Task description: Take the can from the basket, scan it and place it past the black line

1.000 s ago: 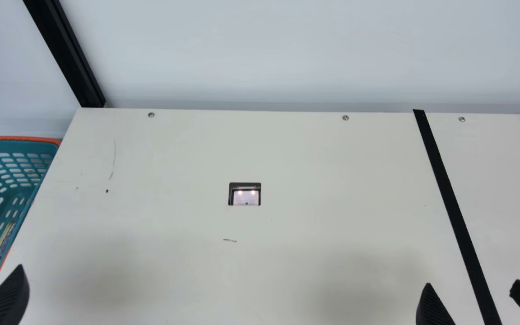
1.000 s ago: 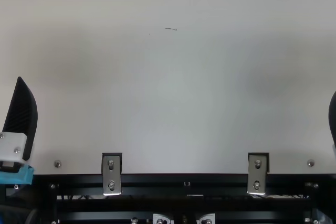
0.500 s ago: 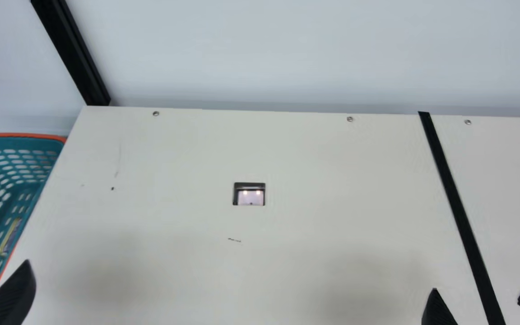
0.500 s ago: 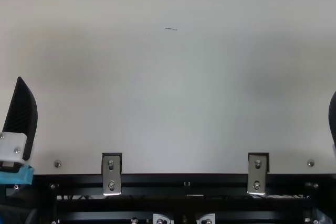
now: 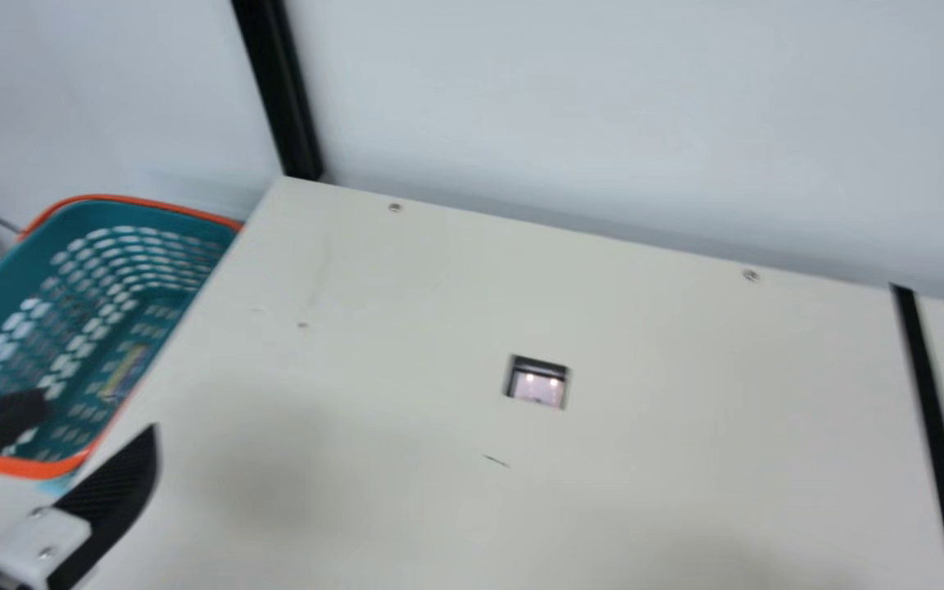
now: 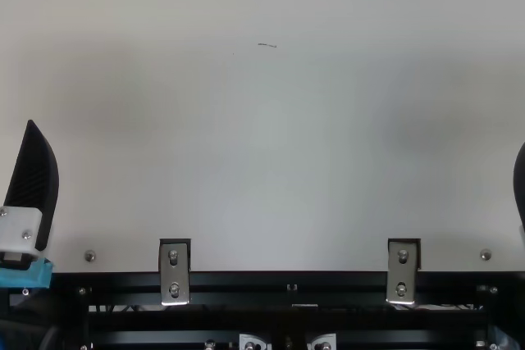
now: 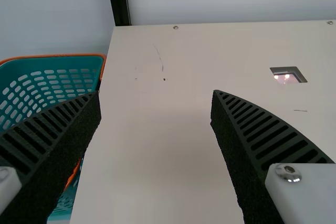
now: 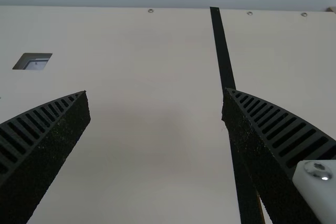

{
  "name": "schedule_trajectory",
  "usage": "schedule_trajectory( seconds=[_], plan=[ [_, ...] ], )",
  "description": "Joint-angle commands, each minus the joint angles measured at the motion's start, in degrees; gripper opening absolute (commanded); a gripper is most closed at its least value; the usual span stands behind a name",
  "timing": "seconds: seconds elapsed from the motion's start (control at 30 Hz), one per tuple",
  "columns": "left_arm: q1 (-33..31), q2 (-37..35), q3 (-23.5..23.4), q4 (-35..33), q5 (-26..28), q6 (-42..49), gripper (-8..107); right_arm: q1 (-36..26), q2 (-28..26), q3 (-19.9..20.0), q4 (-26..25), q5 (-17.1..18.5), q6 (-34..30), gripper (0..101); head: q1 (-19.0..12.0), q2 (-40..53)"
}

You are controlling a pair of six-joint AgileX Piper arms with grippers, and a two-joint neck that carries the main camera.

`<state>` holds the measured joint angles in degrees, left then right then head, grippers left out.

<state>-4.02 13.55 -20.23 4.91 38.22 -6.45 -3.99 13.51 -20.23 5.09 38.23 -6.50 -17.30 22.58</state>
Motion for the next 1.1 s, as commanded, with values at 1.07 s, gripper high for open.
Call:
schedule_trajectory(
  seconds=[1.07],
  plan=[
    [-0.53, 2.35, -2.21, 0.74, -0.99, -0.31, 90, 0.00, 0.00, 0.00, 0.00, 0.00, 0.00, 101, -5.45, 25.51]
  ],
)
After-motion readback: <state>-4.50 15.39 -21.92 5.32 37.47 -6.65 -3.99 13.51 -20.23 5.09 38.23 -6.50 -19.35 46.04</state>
